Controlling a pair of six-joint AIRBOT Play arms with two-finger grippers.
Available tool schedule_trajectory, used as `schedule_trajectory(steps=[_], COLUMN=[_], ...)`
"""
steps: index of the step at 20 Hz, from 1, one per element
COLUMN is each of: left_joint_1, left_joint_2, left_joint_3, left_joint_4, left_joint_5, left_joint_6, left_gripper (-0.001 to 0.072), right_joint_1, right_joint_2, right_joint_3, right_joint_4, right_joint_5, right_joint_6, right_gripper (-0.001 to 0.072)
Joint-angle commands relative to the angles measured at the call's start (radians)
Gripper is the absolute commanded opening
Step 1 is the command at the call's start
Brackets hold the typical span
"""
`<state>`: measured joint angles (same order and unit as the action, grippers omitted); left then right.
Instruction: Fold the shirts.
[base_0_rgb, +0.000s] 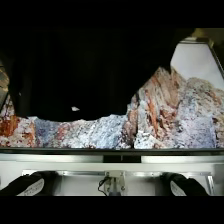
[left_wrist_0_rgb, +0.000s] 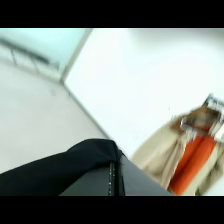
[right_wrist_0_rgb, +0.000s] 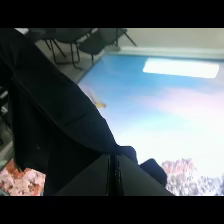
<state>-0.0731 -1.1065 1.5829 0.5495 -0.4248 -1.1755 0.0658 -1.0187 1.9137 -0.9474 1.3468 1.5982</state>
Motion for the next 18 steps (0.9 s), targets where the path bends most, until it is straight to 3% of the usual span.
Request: schedule_trajectory(steps=[1, 5, 9, 12, 13, 14, 15, 16, 18], left_joint_1=[-0.005, -0.073, -0.209, -0.331, -0.349, -0.351, -0.330, -0.291, -0.172], left_joint_2=[-0.177, -0.399, -0.576, -0.650, -0.655, -0.651, -0.642, -0.631, -0.597], left_joint_3=[0.008, 0.006, 0.006, 0.006, 0.006, 0.008, 0.021, 0.045, 0.115], left_joint_4=[0.000, 0.000, 0.000, 0.000, 0.000, 0.000, 0.000, 0.000, 0.030], left_joint_5=[-0.256, -0.490, -0.549, -0.552, -0.556, -0.566, -0.596, -0.643, -0.753], left_joint_6=[0.000, 0.001, -0.014, -0.031, -0.044, -0.054, -0.072, -0.079, -0.117], left_gripper=[0.0043, 0.0043, 0.0043, 0.0044, 0.0072, 0.0273, 0.0563, 0.0581, 0.0457], right_joint_1=[0.000, 0.000, -0.002, -0.002, -0.002, -0.002, -0.002, -0.002, -0.001], right_joint_2=[0.003, 0.003, 0.003, 0.003, 0.003, 0.004, 0.005, 0.005, 0.004], right_joint_3=[-0.181, -0.429, -0.713, -0.884, -0.901, -0.898, -0.879, -0.845, -0.739], right_joint_4=[-0.138, -0.335, -0.591, -0.619, -0.619, -0.617, -0.611, -0.607, -0.605], right_joint_5=[0.001, -0.032, 0.142, 0.111, 0.080, 0.048, 0.013, -0.010, -0.059], right_joint_6=[0.044, 0.054, 0.063, 0.065, 0.066, 0.066, 0.066, 0.064, 0.057], right_gripper=[0.0054, 0.0055, 0.0054, 0.0078, 0.0241, 0.0533, 0.0672, 0.0672, 0.0671])
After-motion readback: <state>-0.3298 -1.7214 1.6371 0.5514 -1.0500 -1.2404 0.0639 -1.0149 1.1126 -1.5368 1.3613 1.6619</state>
